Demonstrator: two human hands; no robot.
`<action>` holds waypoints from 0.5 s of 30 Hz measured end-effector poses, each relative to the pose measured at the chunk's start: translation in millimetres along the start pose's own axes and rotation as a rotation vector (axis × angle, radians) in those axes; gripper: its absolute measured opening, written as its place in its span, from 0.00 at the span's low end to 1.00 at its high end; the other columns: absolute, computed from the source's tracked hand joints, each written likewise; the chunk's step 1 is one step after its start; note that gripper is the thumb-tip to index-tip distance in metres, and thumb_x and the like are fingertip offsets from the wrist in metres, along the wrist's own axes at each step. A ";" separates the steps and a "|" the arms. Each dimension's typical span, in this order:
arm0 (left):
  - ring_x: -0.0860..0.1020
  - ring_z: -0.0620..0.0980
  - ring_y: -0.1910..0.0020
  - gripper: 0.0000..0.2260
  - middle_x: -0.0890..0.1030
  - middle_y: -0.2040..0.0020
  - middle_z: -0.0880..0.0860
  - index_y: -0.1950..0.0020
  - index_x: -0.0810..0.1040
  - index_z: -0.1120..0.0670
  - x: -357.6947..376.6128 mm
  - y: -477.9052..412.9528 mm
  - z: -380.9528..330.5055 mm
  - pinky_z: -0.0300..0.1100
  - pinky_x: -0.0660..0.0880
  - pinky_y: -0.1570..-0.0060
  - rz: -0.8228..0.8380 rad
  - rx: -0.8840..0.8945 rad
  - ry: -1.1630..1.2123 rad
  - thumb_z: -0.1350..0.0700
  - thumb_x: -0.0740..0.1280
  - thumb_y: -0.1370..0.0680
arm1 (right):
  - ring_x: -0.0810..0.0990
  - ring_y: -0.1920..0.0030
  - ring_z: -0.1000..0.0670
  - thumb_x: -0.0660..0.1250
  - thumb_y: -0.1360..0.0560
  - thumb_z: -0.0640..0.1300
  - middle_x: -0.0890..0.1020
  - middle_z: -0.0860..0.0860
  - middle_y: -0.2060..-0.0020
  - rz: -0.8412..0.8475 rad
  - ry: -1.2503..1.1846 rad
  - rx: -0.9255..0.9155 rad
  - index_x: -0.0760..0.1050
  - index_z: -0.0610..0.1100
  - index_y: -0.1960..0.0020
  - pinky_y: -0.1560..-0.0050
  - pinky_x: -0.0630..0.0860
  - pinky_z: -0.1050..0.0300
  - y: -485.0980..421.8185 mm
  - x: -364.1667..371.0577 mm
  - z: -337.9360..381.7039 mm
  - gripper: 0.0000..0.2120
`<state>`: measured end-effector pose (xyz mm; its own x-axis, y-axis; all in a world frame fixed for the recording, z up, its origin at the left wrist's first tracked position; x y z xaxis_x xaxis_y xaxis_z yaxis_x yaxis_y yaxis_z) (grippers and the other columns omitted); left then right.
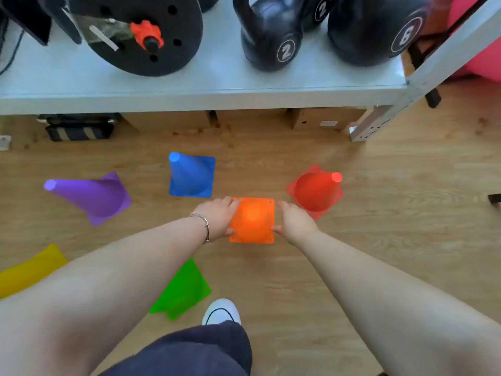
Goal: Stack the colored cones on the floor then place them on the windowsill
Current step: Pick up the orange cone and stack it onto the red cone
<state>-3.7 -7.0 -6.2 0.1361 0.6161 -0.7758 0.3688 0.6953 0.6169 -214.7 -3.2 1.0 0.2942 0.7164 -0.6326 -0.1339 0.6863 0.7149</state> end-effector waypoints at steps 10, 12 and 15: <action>0.77 0.61 0.42 0.27 0.77 0.39 0.59 0.33 0.64 0.56 42.9 -23.0 -3.0 0.54 0.75 0.45 0.004 -0.140 0.296 0.47 0.69 0.26 | 0.74 0.26 0.37 0.76 0.22 0.50 0.75 0.38 0.26 0.069 -0.012 -0.033 0.57 0.45 0.16 0.28 0.73 0.45 -24.0 30.8 7.8 0.43; 0.78 0.61 0.44 0.25 0.79 0.42 0.57 0.36 0.66 0.55 38.0 -22.9 -0.2 0.54 0.76 0.47 -0.030 -0.139 0.309 0.46 0.70 0.27 | 0.74 0.25 0.38 0.77 0.23 0.51 0.75 0.40 0.25 0.053 -0.040 -0.040 0.57 0.46 0.15 0.27 0.72 0.46 -25.4 31.3 6.4 0.44; 0.78 0.60 0.45 0.25 0.79 0.44 0.56 0.37 0.67 0.53 28.2 -18.9 5.0 0.52 0.76 0.49 -0.090 -0.143 0.324 0.45 0.71 0.28 | 0.73 0.23 0.40 0.78 0.25 0.51 0.74 0.42 0.23 0.014 -0.111 -0.076 0.59 0.47 0.15 0.25 0.70 0.49 -23.8 24.4 5.0 0.45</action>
<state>-2.2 -4.6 -40.3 -0.1978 0.6193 -0.7598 0.2307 0.7827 0.5780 -199.7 -2.7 -29.9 0.3945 0.7107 -0.5825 -0.2087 0.6866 0.6964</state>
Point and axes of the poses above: each hand's wrist, its own y-axis away from the middle knuckle, its own x-axis out of the palm, z = x × y, the point moved 1 cm from there along -y, towards the middle knuckle
